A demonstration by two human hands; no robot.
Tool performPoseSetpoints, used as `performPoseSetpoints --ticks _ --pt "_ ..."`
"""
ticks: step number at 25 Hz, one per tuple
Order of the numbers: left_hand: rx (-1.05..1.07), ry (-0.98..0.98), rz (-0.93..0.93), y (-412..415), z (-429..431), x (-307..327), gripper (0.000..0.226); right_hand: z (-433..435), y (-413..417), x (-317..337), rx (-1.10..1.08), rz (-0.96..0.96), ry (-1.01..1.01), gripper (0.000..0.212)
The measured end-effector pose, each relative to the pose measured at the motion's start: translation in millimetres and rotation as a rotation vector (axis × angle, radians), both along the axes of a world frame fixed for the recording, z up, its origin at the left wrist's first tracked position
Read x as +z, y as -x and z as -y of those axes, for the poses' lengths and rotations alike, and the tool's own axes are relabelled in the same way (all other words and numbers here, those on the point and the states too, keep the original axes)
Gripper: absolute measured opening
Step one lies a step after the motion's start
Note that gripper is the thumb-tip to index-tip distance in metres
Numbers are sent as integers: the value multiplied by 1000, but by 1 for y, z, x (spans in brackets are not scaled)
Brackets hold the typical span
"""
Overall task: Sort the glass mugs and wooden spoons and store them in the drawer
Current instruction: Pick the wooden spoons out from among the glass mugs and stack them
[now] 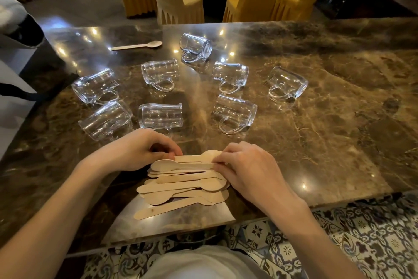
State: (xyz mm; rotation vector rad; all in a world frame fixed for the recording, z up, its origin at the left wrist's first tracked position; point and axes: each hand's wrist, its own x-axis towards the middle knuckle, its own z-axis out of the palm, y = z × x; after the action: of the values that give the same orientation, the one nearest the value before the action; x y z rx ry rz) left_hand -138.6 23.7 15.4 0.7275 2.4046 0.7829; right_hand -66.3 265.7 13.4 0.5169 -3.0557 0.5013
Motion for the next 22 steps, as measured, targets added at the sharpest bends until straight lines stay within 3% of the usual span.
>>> performPoseSetpoints --ticks 10,17,22 --pt "143 -60 -121 -14 8 -6 24 -3 1 -4 -55 -76 37 20" --pt "455 -127 -599 -52 16 -4 26 10 29 17 -9 -111 99 20" --pt "570 12 -619 -74 18 -20 24 37 68 40 29 -194 186 18"
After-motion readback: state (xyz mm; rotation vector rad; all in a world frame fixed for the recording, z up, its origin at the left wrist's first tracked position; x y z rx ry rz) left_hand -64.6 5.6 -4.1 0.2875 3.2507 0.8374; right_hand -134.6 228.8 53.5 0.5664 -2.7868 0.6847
